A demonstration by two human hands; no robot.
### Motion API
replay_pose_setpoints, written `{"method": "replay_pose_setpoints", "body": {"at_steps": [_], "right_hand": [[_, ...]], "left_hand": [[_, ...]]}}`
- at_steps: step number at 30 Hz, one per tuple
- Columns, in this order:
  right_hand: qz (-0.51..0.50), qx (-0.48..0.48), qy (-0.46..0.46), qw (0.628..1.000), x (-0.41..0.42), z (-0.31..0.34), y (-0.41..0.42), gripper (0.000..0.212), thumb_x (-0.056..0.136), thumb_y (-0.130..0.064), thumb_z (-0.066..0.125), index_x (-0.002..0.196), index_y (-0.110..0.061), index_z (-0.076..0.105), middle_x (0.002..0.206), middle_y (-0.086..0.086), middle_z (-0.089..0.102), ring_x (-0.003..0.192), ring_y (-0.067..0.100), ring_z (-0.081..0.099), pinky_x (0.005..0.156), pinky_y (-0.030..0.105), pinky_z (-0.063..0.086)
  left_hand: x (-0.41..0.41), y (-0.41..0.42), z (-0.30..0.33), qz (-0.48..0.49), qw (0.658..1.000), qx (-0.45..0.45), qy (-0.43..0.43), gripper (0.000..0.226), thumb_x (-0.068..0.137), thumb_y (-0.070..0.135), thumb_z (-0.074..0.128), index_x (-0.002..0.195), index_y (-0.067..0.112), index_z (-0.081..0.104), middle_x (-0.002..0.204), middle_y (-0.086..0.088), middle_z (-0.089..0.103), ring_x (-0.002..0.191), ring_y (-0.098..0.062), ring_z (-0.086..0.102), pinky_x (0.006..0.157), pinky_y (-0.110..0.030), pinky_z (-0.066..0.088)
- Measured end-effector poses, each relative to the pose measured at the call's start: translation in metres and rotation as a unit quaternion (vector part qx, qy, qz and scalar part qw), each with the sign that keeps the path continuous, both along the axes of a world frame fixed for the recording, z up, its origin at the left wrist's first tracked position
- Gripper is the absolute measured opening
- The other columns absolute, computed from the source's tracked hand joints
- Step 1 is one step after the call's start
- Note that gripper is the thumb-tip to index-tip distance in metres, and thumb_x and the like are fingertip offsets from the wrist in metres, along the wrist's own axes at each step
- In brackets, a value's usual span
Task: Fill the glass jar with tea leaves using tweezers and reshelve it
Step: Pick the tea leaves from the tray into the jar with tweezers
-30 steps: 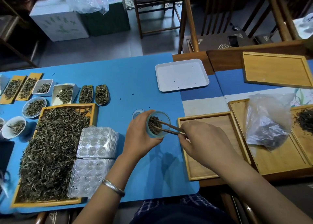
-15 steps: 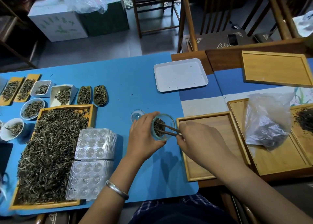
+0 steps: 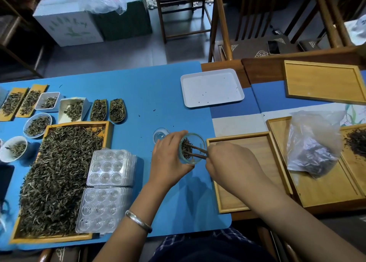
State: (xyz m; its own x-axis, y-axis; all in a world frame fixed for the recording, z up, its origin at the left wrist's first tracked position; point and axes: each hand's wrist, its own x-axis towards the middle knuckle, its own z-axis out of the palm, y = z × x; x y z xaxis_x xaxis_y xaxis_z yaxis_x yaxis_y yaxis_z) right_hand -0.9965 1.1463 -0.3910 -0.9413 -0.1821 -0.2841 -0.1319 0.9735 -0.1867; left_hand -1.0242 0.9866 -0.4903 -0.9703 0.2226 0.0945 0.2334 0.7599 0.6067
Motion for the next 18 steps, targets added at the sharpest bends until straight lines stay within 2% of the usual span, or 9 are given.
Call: {"method": "replay_pose_setpoints", "body": {"at_steps": [6, 13, 18], "right_hand": [[-0.008, -0.022, 0.006, 1.000, -0.001, 0.000, 0.012, 0.016, 0.095, -0.029, 0.043, 0.089, -0.019, 0.054, 0.085, -0.001, 0.057, 0.078, 0.022, 0.059, 0.057, 0.032, 0.042], [0.003, -0.017, 0.004, 1.000, -0.001, -0.008, 0.007, 0.010, 0.094, -0.023, 0.044, 0.090, -0.018, 0.051, 0.092, 0.001, 0.059, 0.083, 0.025, 0.060, 0.057, 0.031, 0.036], [-0.002, -0.031, 0.014, 0.999, 0.004, -0.011, 0.015, 0.017, 0.094, -0.032, 0.043, 0.093, -0.019, 0.054, 0.090, -0.001, 0.057, 0.082, 0.023, 0.059, 0.059, 0.031, 0.040]], "left_hand": [[-0.002, -0.005, -0.001, 0.003, 1.000, -0.026, 0.009, 0.076, 0.060, 0.030, 0.082, 0.130, 0.024, 0.053, 0.121, 0.005, 0.060, 0.108, -0.023, 0.058, 0.097, -0.043, 0.044], [0.001, 0.001, -0.002, 0.002, 1.000, -0.003, -0.005, 0.076, 0.061, 0.031, 0.081, 0.131, 0.025, 0.052, 0.122, 0.008, 0.060, 0.114, -0.018, 0.056, 0.100, -0.044, 0.043], [0.001, 0.000, -0.002, 0.007, 1.000, 0.013, -0.017, 0.076, 0.062, 0.031, 0.081, 0.132, 0.023, 0.052, 0.124, 0.007, 0.060, 0.115, -0.020, 0.056, 0.099, -0.049, 0.044]]}}
